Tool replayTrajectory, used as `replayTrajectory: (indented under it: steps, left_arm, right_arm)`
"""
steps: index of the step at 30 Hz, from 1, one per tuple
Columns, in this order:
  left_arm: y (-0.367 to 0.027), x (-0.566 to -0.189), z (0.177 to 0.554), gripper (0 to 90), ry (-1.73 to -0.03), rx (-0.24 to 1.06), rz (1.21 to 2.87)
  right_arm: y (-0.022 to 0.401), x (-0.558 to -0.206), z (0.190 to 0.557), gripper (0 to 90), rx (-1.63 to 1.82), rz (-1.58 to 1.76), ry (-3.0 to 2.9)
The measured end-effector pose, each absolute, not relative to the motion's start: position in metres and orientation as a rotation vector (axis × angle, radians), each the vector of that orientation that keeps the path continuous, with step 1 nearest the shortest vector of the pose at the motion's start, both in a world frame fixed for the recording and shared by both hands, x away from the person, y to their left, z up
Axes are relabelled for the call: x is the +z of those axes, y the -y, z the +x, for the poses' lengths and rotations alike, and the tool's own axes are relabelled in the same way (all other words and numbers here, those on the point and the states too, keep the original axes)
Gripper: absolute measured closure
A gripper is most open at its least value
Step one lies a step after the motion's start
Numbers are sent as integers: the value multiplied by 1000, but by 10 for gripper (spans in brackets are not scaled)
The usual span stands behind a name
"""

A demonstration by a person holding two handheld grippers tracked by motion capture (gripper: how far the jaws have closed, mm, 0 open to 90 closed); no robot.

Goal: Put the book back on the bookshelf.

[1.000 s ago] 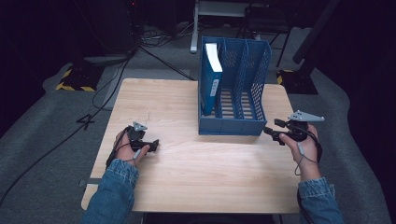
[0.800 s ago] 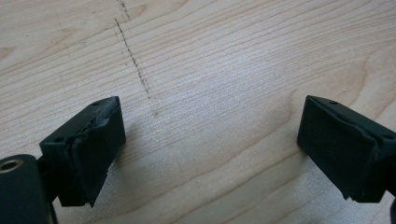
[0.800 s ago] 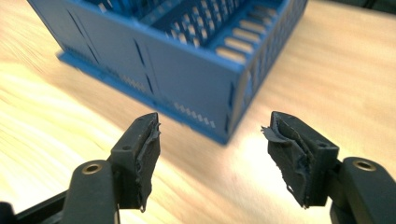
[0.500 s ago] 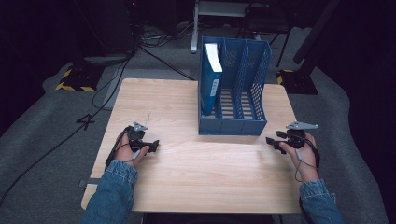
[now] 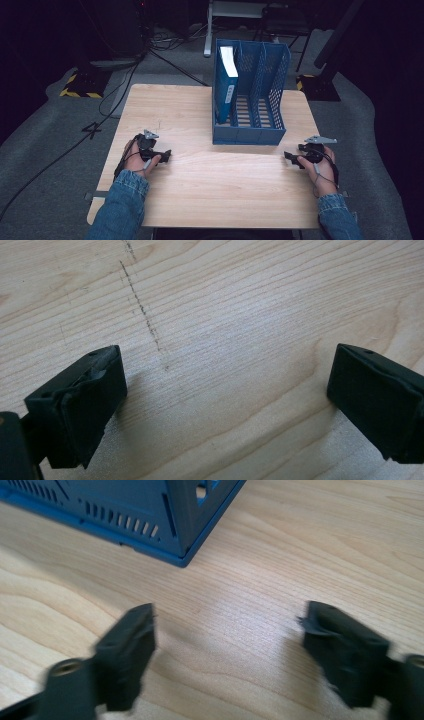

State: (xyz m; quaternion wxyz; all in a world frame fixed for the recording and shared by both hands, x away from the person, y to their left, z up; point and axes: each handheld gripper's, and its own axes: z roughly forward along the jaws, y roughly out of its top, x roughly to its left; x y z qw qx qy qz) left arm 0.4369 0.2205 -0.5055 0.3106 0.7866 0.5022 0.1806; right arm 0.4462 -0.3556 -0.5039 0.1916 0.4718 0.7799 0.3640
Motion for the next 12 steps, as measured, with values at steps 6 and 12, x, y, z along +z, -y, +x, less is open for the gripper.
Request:
replayTrajectory:
  steps: [6, 12]
  left_arm:
    - [-219, -506, 439, 6, -1335, 475, 2078]
    - [-219, -506, 440, 2, -1333, 476, 2083]
  right_arm:
    - [347, -505, 448, 70, 941, 1298, -2213]
    - [348, -505, 449, 68, 945, 1300, -2214]
